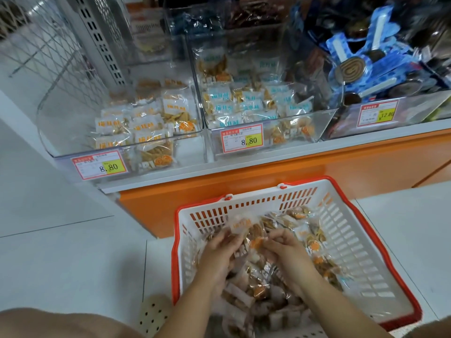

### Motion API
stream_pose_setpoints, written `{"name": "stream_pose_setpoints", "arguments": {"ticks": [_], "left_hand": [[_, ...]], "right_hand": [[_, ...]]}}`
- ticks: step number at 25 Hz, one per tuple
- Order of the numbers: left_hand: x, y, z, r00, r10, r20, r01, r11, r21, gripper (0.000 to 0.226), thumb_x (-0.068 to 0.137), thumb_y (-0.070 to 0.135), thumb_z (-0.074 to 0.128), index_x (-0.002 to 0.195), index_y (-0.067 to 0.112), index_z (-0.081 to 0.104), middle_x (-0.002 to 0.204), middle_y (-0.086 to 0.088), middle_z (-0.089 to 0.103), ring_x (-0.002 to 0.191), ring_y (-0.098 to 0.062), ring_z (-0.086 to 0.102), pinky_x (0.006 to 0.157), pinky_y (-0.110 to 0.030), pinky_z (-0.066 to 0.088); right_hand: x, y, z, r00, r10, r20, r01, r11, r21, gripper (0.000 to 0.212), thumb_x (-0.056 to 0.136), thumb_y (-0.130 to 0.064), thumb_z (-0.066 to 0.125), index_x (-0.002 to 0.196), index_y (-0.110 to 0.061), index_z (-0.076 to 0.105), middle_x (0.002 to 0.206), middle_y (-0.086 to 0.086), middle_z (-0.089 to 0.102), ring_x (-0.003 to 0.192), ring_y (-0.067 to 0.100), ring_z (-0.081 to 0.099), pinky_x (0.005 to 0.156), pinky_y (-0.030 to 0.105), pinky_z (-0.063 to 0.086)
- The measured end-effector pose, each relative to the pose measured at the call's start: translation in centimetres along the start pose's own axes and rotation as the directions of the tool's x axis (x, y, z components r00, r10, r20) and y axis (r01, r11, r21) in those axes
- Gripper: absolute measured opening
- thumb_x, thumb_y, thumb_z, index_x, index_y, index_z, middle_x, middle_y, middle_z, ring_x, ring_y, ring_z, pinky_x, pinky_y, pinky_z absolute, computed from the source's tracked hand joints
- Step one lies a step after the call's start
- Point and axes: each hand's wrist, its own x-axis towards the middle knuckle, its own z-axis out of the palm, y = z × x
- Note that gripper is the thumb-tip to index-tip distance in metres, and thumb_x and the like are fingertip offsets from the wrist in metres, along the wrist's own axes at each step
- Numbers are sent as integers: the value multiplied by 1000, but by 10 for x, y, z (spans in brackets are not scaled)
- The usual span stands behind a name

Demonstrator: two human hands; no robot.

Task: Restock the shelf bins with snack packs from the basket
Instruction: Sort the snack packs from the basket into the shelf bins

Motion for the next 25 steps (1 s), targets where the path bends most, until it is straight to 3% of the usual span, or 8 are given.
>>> {"name": "stream_pose_setpoints", "arguments": {"ticks": [4,7,10,14,18,21,23,25], "left_hand": [[-7,3,5,999,35,33,-36,999,19,33,89,2,65,114,23,66,108,1,74,102,-20,70,83,-40,59],[-15,4,8,997,42,61,-43,999,17,34,88,-1,65,113,22,66,105,2,75,98,-18,71,76,-35,61],[-22,7,8,997,36,66,-37,999,20,34,87,-1,65,112,21,66,108,-1,74,97,-19,72,69,-30,61],[-34,16,1,997,51,56,-60,984,170,41,86,6,68,124,22,63,111,2,73,102,-20,70,87,-44,58],[-66,66,1,968,213,134,-249,892,378,38,87,14,70,110,44,65,107,15,73,101,-8,69,96,-41,53],[-95,122,-2,901,371,227,-434,787,439,42,88,12,70,105,50,63,104,23,72,99,1,67,92,-27,53],[-113,161,-12,819,529,222,-563,665,491,41,88,15,69,109,50,62,104,25,71,99,5,65,88,-17,52],[-125,201,-36,670,733,122,-618,459,638,37,88,25,69,116,49,61,106,30,67,101,10,60,87,-10,47]], "right_hand": [[-7,-12,-10,996,23,90,-7,986,-165,37,83,-28,70,119,-21,65,111,7,72,102,24,69,83,42,56],[-13,-19,-8,998,-4,64,17,977,-211,20,92,-22,63,102,-9,73,100,14,72,87,25,69,65,32,54],[-20,-23,-4,998,-7,62,21,973,-230,21,94,-20,61,96,-3,73,96,19,72,81,24,68,62,30,54],[-35,-36,7,996,-20,84,47,941,-334,10,93,-16,61,97,-12,69,92,13,72,75,18,69,61,26,50],[-54,-89,33,964,-171,204,250,846,-472,54,76,-14,78,117,-42,57,82,3,69,73,20,68,66,28,54],[-79,-144,75,909,-227,350,408,655,-636,37,72,-16,81,101,-37,71,75,10,66,61,29,63,68,41,54],[-94,-180,110,865,-291,410,502,531,-683,25,75,-12,79,92,-30,73,76,7,71,61,23,68,61,31,57],[-100,-217,148,799,-410,439,593,421,-686,20,77,-14,78,91,-26,71,75,3,72,60,15,69,55,25,56]]}}
